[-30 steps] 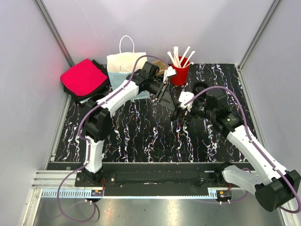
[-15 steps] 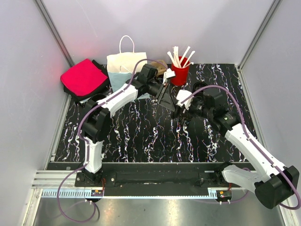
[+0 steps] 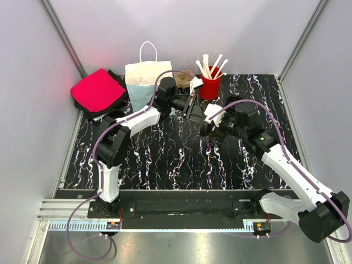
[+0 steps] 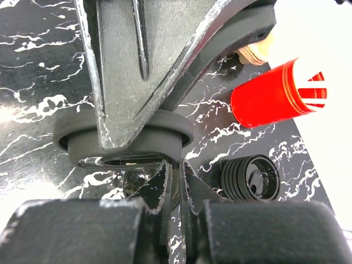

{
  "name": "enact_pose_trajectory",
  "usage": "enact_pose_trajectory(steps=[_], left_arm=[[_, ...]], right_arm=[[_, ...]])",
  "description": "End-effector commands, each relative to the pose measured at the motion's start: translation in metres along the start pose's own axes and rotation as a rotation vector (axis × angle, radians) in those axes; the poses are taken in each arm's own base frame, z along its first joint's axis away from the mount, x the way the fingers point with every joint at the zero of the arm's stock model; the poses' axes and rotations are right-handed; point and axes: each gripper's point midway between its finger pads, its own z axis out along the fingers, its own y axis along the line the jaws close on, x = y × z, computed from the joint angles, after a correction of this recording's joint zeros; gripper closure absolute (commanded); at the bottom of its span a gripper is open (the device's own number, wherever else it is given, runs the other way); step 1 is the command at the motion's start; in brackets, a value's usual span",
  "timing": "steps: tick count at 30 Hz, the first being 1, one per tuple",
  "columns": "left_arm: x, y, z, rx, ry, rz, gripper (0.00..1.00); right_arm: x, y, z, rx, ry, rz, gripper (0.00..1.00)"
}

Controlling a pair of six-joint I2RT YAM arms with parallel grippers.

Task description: Pack the takeout coffee

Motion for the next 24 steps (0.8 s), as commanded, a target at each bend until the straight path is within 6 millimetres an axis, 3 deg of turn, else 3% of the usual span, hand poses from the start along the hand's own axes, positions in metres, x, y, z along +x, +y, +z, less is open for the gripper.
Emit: enact_pose_trajectory(steps=[1, 8, 12, 15, 16, 17, 19, 20, 24], left_arm=[[-0.017, -0.027, -0.002, 0.005, -0.055, 0.115, 0.75], [-0.012, -0.016, -0.003, -0.034, -0.044, 0.101, 0.98], [-0.011, -0.016, -0.003, -0.035, -0.041, 0.098, 1.00], [-0.013, -0.020, -0.006, -0.010, -0.057, 0.091, 1.00], [-0.014, -0.027, -0.007, 0.006, -0.064, 0.008, 1.00], [-0.018, -0.033, -0.009, 0.037, -0.081, 0.106, 1.00], [-0.020, -0.043, -0.015, 0.073, -0.098, 0.027, 1.00], [-0.021, -0.047, -0.017, 0.098, -0.109, 0.117, 1.00], [-0.024, -0.054, -0.025, 0.110, -0.142, 0.133, 1.00]], right_arm=[[-0.016, -0.014, 0.003, 0.060, -0.035, 0.005, 1.00], [-0.019, -0.016, -0.001, 0.079, -0.041, 0.005, 1.00], [-0.021, -0.017, -0.006, 0.080, -0.049, -0.016, 1.00], [-0.023, -0.014, -0.012, 0.076, -0.067, -0.047, 0.91], [-0.026, -0.013, -0.016, 0.073, -0.079, -0.058, 0.82], [-0.024, -0.011, -0.017, 0.063, -0.074, -0.067, 0.79], [-0.028, -0.006, -0.021, 0.040, -0.091, -0.088, 0.69], [-0.026, -0.003, -0.022, 0.023, -0.088, -0.104, 0.59], [-0.031, 0.001, -0.025, 0.004, -0.113, -0.128, 0.48]])
